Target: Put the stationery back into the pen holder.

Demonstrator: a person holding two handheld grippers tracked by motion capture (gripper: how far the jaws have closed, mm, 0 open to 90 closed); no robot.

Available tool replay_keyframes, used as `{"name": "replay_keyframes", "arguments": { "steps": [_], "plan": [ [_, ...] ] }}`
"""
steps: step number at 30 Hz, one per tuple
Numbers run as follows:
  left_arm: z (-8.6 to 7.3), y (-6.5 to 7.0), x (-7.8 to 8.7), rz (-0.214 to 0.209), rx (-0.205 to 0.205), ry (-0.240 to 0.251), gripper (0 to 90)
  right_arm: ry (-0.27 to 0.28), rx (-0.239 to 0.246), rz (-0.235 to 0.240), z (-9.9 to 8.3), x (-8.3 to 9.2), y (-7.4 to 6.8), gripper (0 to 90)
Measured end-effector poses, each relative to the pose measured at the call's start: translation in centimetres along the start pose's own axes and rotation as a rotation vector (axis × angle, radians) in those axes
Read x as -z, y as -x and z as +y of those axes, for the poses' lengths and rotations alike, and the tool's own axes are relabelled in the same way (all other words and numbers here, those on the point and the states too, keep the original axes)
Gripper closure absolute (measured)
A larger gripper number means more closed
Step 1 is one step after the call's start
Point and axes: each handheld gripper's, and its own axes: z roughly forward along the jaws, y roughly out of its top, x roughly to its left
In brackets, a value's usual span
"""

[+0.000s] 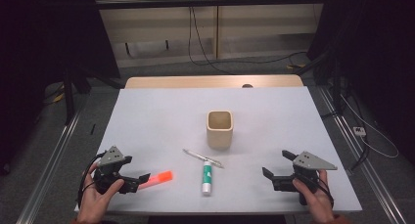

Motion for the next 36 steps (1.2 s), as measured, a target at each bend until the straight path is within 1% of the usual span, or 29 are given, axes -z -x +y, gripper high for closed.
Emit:
{"name": "replay_keyframes", "arguments": {
  "steps": [3,4,6,7,9,12,14,17,18,19,20,22,24,25,26,27,28,30,32,33,35,36],
  "plan": [
    [0.2,0.2,-0.1,-0.016,-0.021,0.000,7.6,0.000,0.000,0.000,0.0,0.0,0.0,4.9],
    [0.3,0.2,-0.2,-0.025,-0.029,-0.008,7.6,0.000,0.000,-0.001,0.0,0.0,0.0,4.9],
    [0.5,0.3,-0.5,-0.046,-0.034,-0.042,8.3,0.000,0.001,0.000,0.0,0.0,0.0,4.9],
    [0.6,0.4,-0.7,-0.054,-0.027,-0.049,8.3,0.000,0.001,0.000,0.0,0.0,0.0,4.9],
    [0.7,0.5,-1.1,-0.052,-0.050,-0.082,8.3,0.000,0.001,0.000,0.0,0.0,0.0,4.9],
    [1.0,0.6,-1.5,-0.059,-0.058,-0.095,8.3,0.000,0.001,0.001,0.0,0.0,0.0,4.9],
    [1.4,0.7,-1.6,-0.065,-0.078,-0.097,8.3,0.000,0.001,0.001,0.0,0.0,0.0,4.9],
    [2.1,0.9,-1.9,-0.096,-0.085,-0.113,8.3,0.000,0.001,0.000,0.0,0.0,0.0,4.9],
    [2.3,1.1,-2.1,-0.102,-0.094,-0.113,8.3,0.000,0.001,0.000,0.0,0.0,0.0,4.9],
    [2.5,1.2,-2.3,-0.108,-0.105,-0.125,8.3,-0.001,0.001,0.001,0.0,0.0,0.0,4.9],
    [2.6,1.3,-2.5,-0.120,-0.105,-0.134,8.3,-0.001,0.002,0.001,0.0,0.0,0.0,4.9],
    [2.9,1.4,-3.0,-0.155,-0.108,-0.147,8.3,-0.001,0.000,0.001,0.0,-0.1,0.0,4.9],
    [3.3,1.4,-3.7,-0.177,-0.115,-0.153,8.3,-0.001,0.001,0.002,0.0,-0.1,0.0,4.9],
    [3.4,1.4,-4.1,-0.191,-0.111,-0.152,8.5,-0.002,0.001,0.002,0.0,-0.1,0.0,5.0],
    [3.5,1.4,-4.4,-0.200,-0.116,-0.157,8.8,-0.002,0.000,0.003,0.0,-0.1,0.0,5.0],
    [3.7,1.5,-4.7,-0.208,-0.131,-0.171,9.1,-0.002,0.001,0.004,0.0,-0.1,0.0,5.0],
    [3.8,1.6,-5.0,-0.210,-0.136,-0.178,9.3,-0.002,0.002,0.004,0.0,-0.1,0.0,4.9],
    [4.2,1.7,-5.3,-0.208,-0.161,-0.196,10.0,-0.002,0.001,0.004,0.0,0.0,0.0,4.9],
    [4.4,1.8,-5.5,-0.198,-0.162,-0.201,11.4,0.000,0.000,0.001,0.0,-0.1,0.0,4.9],
    [4.4,1.8,-5.5,-0.194,-0.155,-0.201,11.4,0.000,-0.001,0.001,0.0,0.0,0.0,4.9],
    [4.3,2.0,-5.7,-0.196,-0.155,-0.216,11.3,-0.001,0.002,0.004,0.0,0.0,0.0,4.9],
    [4.1,2.1,-5.7,-0.200,-0.172,-0.231,11.4,-0.001,0.003,0.005,0.0,0.0,0.0,4.9]
  ]
}}
